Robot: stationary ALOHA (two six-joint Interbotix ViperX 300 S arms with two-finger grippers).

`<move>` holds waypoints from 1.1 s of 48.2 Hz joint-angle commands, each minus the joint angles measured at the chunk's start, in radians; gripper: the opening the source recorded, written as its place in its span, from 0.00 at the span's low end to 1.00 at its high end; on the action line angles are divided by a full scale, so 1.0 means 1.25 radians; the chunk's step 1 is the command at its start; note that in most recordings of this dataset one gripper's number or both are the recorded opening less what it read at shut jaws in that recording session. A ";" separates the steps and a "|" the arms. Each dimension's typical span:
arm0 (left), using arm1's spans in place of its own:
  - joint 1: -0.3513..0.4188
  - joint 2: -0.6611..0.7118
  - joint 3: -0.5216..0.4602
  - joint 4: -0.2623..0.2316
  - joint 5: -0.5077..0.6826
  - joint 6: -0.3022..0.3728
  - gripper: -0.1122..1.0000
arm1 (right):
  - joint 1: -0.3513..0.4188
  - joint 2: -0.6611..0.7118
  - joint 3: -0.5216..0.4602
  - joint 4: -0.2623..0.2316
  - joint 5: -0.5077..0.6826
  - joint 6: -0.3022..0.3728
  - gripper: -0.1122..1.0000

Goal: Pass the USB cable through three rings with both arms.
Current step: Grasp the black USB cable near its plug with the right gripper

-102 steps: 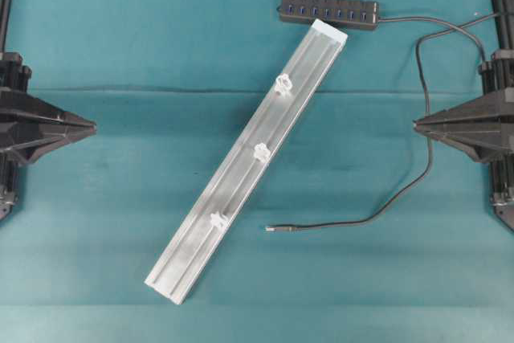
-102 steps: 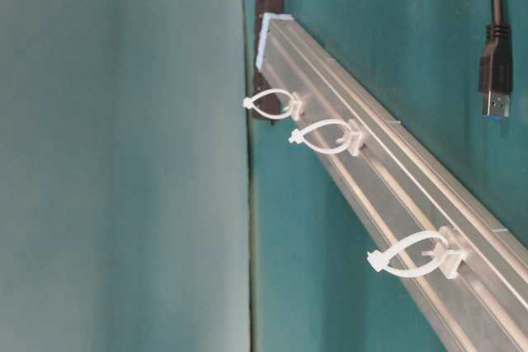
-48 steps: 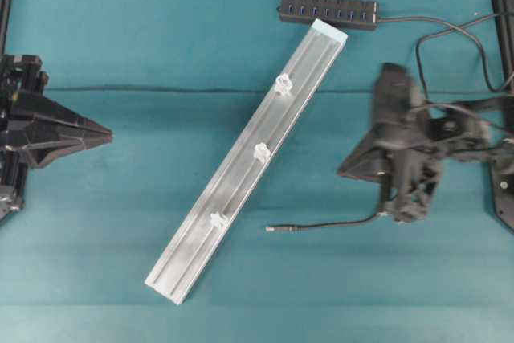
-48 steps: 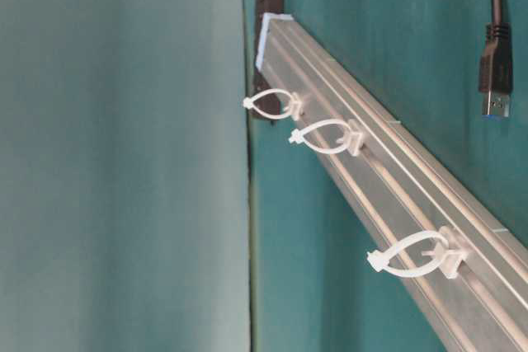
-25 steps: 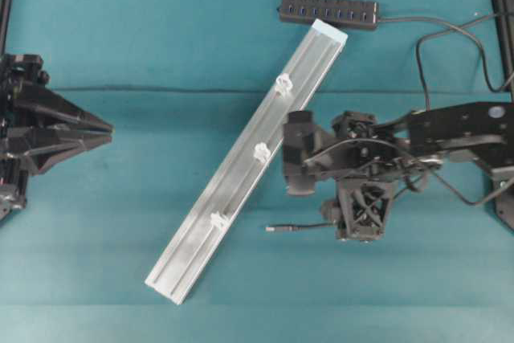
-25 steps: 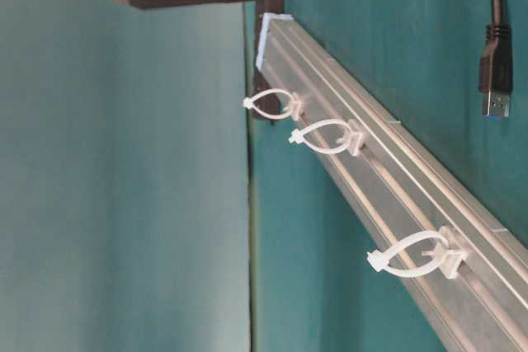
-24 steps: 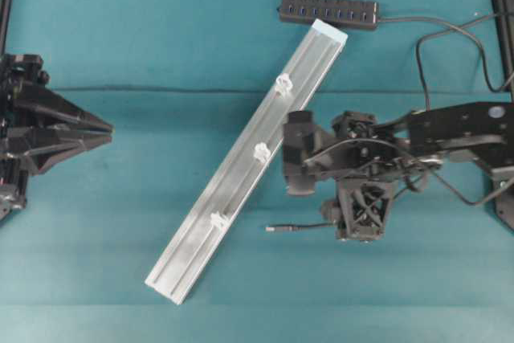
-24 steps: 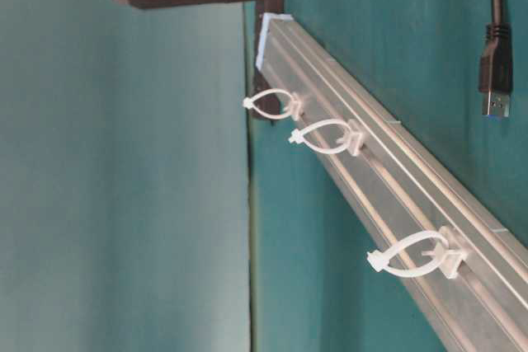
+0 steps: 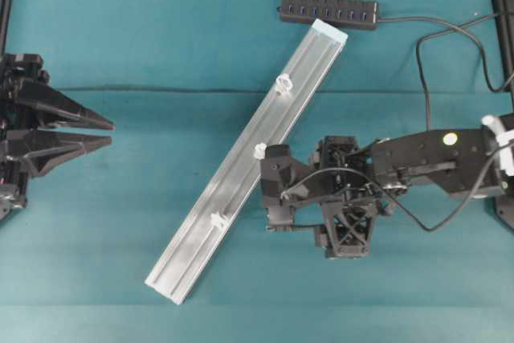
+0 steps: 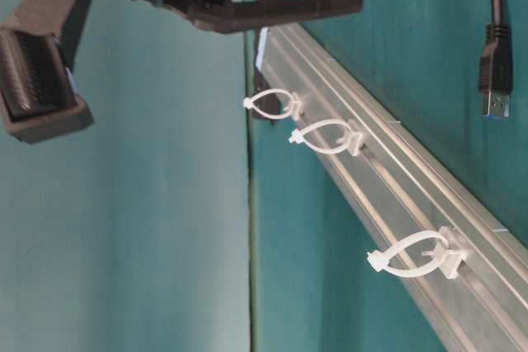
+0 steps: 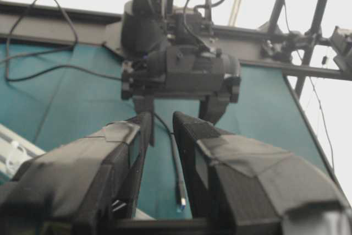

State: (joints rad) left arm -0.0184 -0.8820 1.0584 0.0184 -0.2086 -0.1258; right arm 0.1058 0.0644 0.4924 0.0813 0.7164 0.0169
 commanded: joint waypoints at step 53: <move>0.001 0.006 -0.016 0.001 -0.002 0.002 0.46 | 0.021 0.160 -0.009 0.001 -0.090 0.054 0.80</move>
State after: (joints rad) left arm -0.0199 -0.8820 1.0584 0.0184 -0.2071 -0.1243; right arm 0.1212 0.2362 0.4801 0.0798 0.6151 0.0660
